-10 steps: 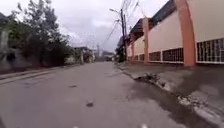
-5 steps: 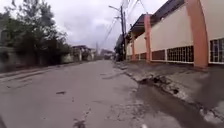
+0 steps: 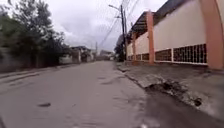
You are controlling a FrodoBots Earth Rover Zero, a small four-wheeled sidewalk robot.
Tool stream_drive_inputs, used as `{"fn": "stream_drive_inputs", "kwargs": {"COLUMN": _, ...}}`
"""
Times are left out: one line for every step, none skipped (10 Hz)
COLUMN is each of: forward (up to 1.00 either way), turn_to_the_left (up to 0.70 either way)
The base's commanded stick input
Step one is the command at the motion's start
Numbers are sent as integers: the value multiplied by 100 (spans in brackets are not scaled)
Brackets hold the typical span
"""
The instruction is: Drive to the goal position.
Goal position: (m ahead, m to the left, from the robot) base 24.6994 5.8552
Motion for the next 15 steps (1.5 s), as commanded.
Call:
{"fn": "stream_drive_inputs", "kwargs": {"forward": 100, "turn_to_the_left": 0}}
{"fn": "stream_drive_inputs", "kwargs": {"forward": 100, "turn_to_the_left": 0}}
{"fn": "stream_drive_inputs", "kwargs": {"forward": 100, "turn_to_the_left": -5}}
{"fn": "stream_drive_inputs", "kwargs": {"forward": 100, "turn_to_the_left": -17}}
{"fn": "stream_drive_inputs", "kwargs": {"forward": 100, "turn_to_the_left": -8}}
{"fn": "stream_drive_inputs", "kwargs": {"forward": 100, "turn_to_the_left": 0}}
{"fn": "stream_drive_inputs", "kwargs": {"forward": 100, "turn_to_the_left": 0}}
{"fn": "stream_drive_inputs", "kwargs": {"forward": 100, "turn_to_the_left": 0}}
{"fn": "stream_drive_inputs", "kwargs": {"forward": 100, "turn_to_the_left": 0}}
{"fn": "stream_drive_inputs", "kwargs": {"forward": 100, "turn_to_the_left": 0}}
{"fn": "stream_drive_inputs", "kwargs": {"forward": 100, "turn_to_the_left": 0}}
{"fn": "stream_drive_inputs", "kwargs": {"forward": 100, "turn_to_the_left": 0}}
{"fn": "stream_drive_inputs", "kwargs": {"forward": 100, "turn_to_the_left": 0}}
{"fn": "stream_drive_inputs", "kwargs": {"forward": 100, "turn_to_the_left": 0}}
{"fn": "stream_drive_inputs", "kwargs": {"forward": 100, "turn_to_the_left": 0}}
